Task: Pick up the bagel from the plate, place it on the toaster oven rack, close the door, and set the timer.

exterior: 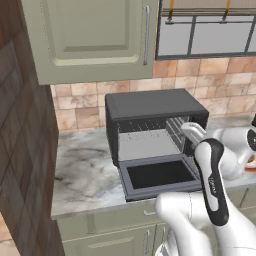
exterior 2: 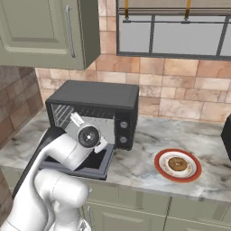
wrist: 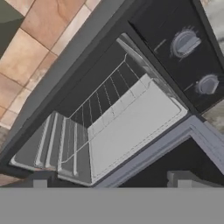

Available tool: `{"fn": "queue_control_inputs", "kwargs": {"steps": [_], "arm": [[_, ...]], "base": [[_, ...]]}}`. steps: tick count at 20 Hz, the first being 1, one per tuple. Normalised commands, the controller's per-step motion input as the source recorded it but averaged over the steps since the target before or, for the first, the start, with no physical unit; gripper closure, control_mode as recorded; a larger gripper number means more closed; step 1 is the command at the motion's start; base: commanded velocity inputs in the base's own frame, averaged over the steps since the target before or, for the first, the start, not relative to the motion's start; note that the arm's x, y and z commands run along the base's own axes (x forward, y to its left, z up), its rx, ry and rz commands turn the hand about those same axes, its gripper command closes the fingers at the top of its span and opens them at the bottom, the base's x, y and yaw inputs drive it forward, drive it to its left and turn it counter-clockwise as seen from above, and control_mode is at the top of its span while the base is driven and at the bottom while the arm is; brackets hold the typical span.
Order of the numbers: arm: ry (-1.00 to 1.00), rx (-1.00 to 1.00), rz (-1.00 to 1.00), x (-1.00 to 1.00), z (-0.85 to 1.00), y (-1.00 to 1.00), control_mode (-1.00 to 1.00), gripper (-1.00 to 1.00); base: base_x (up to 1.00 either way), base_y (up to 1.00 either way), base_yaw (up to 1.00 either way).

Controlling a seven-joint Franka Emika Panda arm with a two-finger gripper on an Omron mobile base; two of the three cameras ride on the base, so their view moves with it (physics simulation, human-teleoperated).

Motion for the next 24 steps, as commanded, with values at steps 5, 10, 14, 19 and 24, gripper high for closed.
{"fn": "queue_control_inputs", "kwargs": {"steps": [5, 10, 14, 19, 24], "arm": [[0.00, 0.05, -0.01, 0.39, -0.15, 0.00, -1.00, -1.00], [0.00, 0.08, 0.06, 0.27, -0.14, 0.00, -1.00, -1.00], [0.00, 0.11, 0.12, 0.19, -0.04, 0.00, -1.00, -1.00], [0.00, 0.06, 0.07, 0.28, -0.01, 0.00, -1.00, -1.00], [0.00, 0.02, 0.00, 0.38, -0.04, 0.10, -1.00, -1.00]], "base": [[0.00, 0.00, 0.00], [0.00, 0.00, 0.00], [0.00, 0.00, 0.00], [0.00, 0.00, 0.00], [0.00, 0.00, 0.00]]}}
